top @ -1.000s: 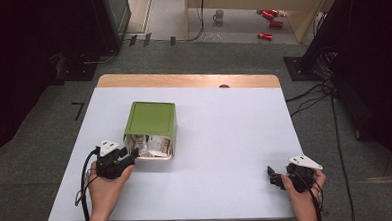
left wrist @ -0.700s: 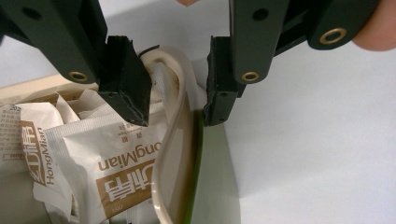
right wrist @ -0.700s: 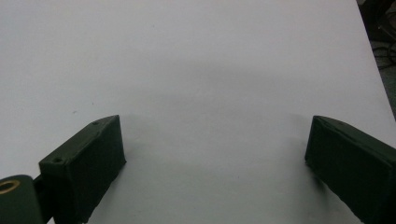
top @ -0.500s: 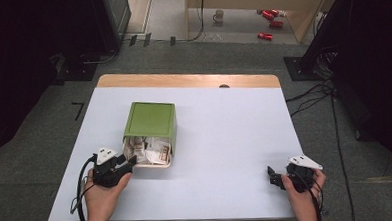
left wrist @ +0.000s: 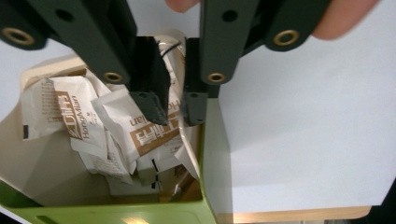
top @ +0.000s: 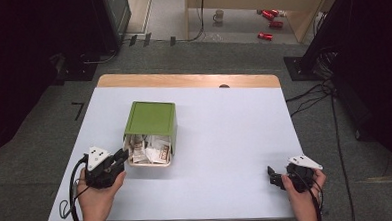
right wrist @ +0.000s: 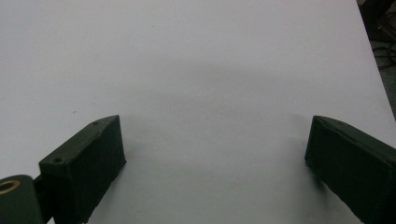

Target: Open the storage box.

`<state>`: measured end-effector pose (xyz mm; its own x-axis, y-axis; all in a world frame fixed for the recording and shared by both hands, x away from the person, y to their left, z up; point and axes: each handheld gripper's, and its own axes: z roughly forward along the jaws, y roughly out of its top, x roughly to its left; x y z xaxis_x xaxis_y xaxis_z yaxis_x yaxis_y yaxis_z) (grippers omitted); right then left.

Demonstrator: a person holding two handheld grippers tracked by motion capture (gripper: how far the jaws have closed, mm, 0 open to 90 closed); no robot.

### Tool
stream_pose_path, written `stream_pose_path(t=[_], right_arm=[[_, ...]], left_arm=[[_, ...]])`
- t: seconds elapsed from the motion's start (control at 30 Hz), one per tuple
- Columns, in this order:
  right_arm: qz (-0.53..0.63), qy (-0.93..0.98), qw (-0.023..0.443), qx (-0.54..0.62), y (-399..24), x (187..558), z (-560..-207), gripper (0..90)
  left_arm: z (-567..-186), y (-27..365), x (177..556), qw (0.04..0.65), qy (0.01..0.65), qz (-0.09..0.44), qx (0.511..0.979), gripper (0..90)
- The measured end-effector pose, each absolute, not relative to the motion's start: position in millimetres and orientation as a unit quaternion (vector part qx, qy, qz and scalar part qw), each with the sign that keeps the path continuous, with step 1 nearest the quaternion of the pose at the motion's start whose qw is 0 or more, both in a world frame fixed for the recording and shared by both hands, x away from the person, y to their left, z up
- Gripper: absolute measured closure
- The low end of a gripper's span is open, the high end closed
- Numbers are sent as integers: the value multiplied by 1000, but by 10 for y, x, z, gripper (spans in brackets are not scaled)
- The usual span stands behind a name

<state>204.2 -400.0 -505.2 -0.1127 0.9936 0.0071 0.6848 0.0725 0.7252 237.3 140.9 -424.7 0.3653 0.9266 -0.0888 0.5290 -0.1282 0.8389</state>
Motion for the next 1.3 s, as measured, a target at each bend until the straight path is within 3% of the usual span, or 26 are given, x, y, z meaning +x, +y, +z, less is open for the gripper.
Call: stream_pose_path(t=[0.53,1.3], right_arm=[[297,684,261,613,-3999,2041,-5052,42],[297,685,261,612,-3999,2041,-5052,42]], left_arm=[[-4208,1407,2363,403,518,243,714,899],[-4240,1456,1848,404,543,231,698,900]])
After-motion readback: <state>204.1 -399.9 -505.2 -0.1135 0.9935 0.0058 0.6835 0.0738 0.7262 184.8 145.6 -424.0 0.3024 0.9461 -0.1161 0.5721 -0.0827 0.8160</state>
